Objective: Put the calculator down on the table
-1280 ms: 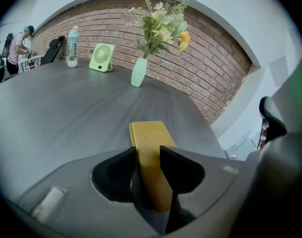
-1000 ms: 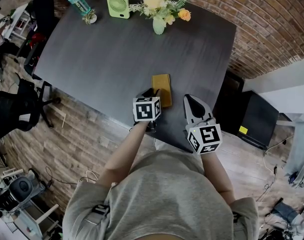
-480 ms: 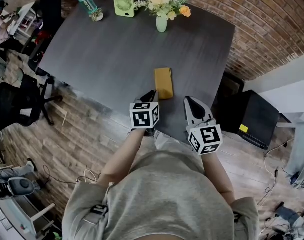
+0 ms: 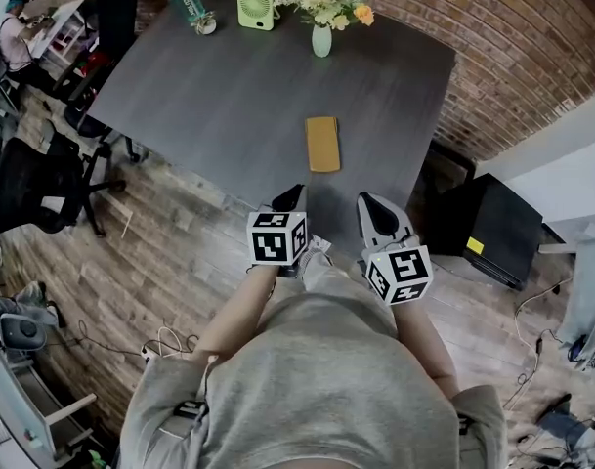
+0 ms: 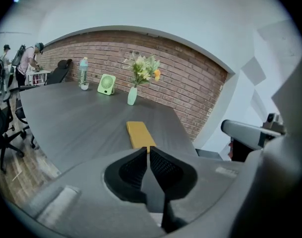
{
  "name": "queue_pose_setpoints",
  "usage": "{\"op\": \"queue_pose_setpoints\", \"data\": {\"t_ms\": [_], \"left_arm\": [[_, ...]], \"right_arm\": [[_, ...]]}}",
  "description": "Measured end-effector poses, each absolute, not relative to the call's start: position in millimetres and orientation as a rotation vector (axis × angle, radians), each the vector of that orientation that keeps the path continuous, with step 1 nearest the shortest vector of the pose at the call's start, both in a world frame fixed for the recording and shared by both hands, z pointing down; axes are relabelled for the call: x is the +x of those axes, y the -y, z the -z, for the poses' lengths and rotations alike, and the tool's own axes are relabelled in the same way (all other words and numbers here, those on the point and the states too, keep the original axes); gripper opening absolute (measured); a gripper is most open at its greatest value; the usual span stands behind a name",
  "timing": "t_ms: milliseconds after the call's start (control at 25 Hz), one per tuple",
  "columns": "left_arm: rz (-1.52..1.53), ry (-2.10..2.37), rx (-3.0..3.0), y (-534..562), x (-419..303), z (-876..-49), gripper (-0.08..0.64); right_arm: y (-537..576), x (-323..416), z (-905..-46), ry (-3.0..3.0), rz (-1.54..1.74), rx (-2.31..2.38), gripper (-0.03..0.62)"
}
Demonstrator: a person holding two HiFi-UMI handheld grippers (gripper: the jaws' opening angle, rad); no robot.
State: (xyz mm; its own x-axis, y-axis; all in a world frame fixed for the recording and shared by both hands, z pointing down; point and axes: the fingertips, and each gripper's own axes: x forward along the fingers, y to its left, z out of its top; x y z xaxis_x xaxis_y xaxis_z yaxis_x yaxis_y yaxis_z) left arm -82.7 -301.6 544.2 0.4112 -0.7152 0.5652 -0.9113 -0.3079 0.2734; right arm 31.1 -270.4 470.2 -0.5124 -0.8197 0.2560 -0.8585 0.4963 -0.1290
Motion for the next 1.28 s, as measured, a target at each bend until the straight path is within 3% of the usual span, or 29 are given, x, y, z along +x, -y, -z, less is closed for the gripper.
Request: {"op": "queue_pose_setpoints", "data": {"t_ms": [1280], "left_arm": [[-0.263,1.413,2.181,115,-84,-492,0.028]], "right_arm": [[100,17,-442,2.657,-0.219,1.399,0.002]]}}
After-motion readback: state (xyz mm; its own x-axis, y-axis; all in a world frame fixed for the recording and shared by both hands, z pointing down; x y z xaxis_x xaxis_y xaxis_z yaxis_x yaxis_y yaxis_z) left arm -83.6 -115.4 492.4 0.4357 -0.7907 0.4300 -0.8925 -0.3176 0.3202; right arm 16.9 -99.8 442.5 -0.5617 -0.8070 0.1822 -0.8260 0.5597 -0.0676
